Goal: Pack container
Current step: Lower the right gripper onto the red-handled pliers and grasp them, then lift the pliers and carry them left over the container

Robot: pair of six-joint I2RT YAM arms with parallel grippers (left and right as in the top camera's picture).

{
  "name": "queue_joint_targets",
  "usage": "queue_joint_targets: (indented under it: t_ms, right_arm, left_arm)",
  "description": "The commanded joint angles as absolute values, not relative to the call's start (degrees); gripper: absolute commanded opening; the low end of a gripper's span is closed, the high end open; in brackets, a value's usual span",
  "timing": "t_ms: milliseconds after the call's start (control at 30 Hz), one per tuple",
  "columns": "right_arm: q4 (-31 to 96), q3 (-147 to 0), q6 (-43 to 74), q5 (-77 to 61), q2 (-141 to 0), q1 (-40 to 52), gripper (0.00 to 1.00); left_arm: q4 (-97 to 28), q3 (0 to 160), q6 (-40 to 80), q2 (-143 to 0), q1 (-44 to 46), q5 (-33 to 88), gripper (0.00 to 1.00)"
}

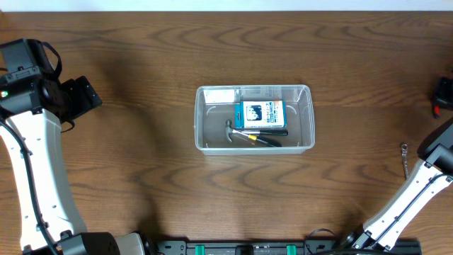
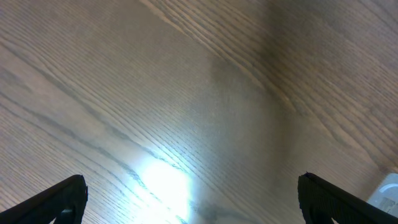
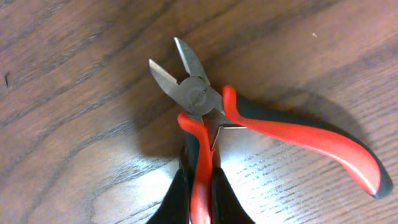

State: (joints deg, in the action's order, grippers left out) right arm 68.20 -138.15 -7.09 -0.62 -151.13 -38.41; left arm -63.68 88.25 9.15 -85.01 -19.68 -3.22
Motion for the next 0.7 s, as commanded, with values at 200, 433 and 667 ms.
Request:
queue_joint_targets:
  t_ms: [200, 433, 667]
  right_arm:
    - [76.6, -146.0, -6.1, -0.2, -152.5, -36.2, 0.01]
    - [89.2, -165.8, -9.6, -0.5, -152.4, -30.9, 0.01]
    - [97.3, -179.9, -12.1, -8.3, -147.7, -20.3, 0.04]
  left_arm:
    - [-63.8, 89.2, 8.8, -84.6, -19.8, -3.7, 0.98]
    - [-63.8, 89.2, 8.8, -84.6, -19.8, -3.7, 0.98]
    - [-63.8, 89.2, 8.8, -84.6, -19.8, -3.7, 0.98]
